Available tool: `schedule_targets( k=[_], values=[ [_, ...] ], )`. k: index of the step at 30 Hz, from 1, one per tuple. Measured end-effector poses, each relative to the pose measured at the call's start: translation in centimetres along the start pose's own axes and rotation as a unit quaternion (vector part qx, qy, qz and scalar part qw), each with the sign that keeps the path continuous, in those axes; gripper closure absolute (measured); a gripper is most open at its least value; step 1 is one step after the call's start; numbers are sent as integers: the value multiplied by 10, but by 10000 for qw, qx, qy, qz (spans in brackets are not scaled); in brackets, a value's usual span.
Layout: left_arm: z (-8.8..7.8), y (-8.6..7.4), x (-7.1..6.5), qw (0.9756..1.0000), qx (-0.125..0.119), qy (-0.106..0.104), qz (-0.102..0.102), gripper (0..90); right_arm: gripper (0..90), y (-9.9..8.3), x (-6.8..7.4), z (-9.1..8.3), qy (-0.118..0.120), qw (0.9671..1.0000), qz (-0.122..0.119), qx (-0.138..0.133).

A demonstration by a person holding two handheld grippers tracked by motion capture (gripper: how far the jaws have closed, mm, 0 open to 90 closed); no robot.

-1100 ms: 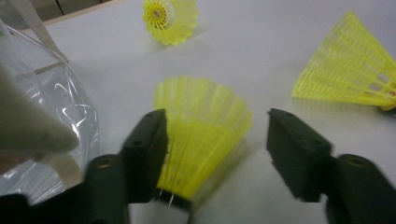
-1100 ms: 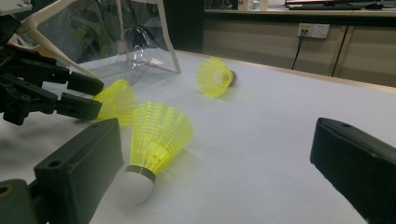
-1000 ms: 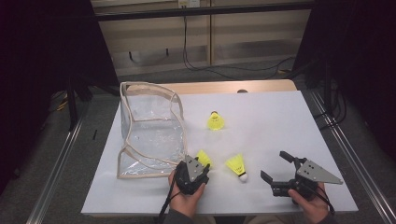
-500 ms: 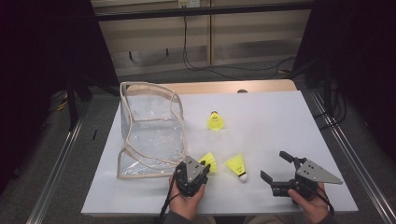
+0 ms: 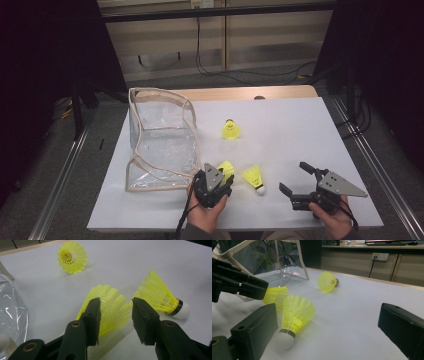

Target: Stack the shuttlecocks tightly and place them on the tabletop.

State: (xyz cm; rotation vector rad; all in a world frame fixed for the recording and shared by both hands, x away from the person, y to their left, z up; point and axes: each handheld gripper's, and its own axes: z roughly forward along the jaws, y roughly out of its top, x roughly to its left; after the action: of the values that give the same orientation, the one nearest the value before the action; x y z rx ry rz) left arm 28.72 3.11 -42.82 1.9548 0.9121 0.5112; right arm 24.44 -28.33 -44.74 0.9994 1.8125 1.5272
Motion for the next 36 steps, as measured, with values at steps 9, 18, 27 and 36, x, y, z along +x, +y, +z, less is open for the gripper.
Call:
schedule_targets(
  k=[9,18,27,36],
  values=[
    [-2,-2,1,9999,1,136,-32,497,20,0,0,0,15,10000,-2,-13],
    [-4,-2,2,9998,-50,171,-125,460,20,0,0,0,16,10000,2,-4],
    [6,1,1,9990,-1,432,-132,299,21,0,1,1,31,10000,-2,5],
    [13,-7,3,9984,222,524,7,510,21,0,0,0,48,10000,6,-8]
  ],
)
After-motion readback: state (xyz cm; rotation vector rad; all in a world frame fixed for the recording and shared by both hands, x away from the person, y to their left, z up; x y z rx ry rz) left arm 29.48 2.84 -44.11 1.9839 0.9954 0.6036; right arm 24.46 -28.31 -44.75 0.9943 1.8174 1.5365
